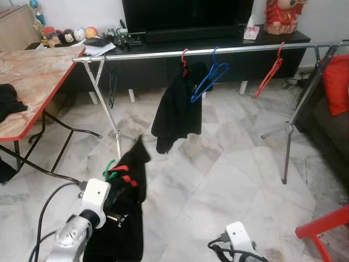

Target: Hang hanger

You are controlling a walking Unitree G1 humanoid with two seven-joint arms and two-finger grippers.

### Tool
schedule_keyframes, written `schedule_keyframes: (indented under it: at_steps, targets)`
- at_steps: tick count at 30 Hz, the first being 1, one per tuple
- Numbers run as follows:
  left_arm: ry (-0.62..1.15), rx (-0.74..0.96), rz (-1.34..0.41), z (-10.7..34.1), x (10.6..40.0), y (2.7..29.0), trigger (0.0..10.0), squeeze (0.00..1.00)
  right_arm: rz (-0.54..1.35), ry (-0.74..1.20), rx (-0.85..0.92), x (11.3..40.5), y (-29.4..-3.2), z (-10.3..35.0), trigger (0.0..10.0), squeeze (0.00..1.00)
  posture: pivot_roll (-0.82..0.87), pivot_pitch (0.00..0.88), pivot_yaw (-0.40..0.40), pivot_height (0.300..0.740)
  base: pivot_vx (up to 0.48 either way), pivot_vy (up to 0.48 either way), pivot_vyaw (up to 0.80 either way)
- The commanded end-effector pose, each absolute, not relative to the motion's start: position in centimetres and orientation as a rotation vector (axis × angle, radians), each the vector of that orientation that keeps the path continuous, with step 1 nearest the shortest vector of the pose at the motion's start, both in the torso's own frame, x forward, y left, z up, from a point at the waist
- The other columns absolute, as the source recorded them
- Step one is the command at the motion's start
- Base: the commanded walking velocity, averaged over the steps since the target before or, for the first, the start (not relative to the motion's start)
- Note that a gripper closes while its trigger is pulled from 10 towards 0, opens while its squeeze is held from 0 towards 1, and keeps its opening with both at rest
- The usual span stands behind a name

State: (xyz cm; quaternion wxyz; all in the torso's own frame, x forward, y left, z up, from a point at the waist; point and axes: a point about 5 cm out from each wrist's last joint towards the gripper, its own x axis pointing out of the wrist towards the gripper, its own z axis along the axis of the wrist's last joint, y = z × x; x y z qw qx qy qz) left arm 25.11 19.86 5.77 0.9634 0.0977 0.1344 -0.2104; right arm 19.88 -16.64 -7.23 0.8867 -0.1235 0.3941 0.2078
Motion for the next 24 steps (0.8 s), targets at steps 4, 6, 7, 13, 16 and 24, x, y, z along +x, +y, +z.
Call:
schedule_keyframes:
  at_steps: [4,6,7,13,16,24]
  targets:
    - [0.278,0.196,-0.534,7.0,25.3,18.7,10.0,0.00,0.771,0.483,-0.227,29.1,-14.5,1.0,10.0,0.00,-0.05,0.014,0.076,0.740,0.000,0.000,0.00]
    - [0.279,0.196,-0.541,7.1,25.4,18.6,10.0,0.00,0.816,0.432,-0.220,30.1,-14.3,2.4,10.0,0.00,-0.05,0.014,0.076,0.740,0.000,0.000,0.00]
    - [0.278,0.191,-0.549,7.3,25.4,18.4,10.0,0.00,0.841,0.414,-0.219,30.2,-14.2,2.9,10.0,0.00,-0.05,0.014,0.075,0.740,0.000,0.000,0.00]
    - [0.294,0.112,-0.596,9.4,25.4,17.1,10.0,0.00,0.865,0.287,-0.237,31.1,-14.0,5.1,10.0,0.00,-0.06,0.010,0.071,0.740,0.000,0.000,0.00]
    - [0.298,0.082,-0.627,10.5,25.3,16.5,10.0,0.00,0.931,0.257,-0.208,31.2,-13.6,6.1,10.0,0.00,-0.06,0.010,0.069,0.740,0.000,0.000,0.00]
    - [0.280,-0.011,-0.700,12.8,25.5,14.5,10.0,0.00,1.063,0.244,-0.196,30.2,-13.7,7.5,10.0,0.00,-0.07,0.019,0.074,0.740,0.000,0.000,0.00]
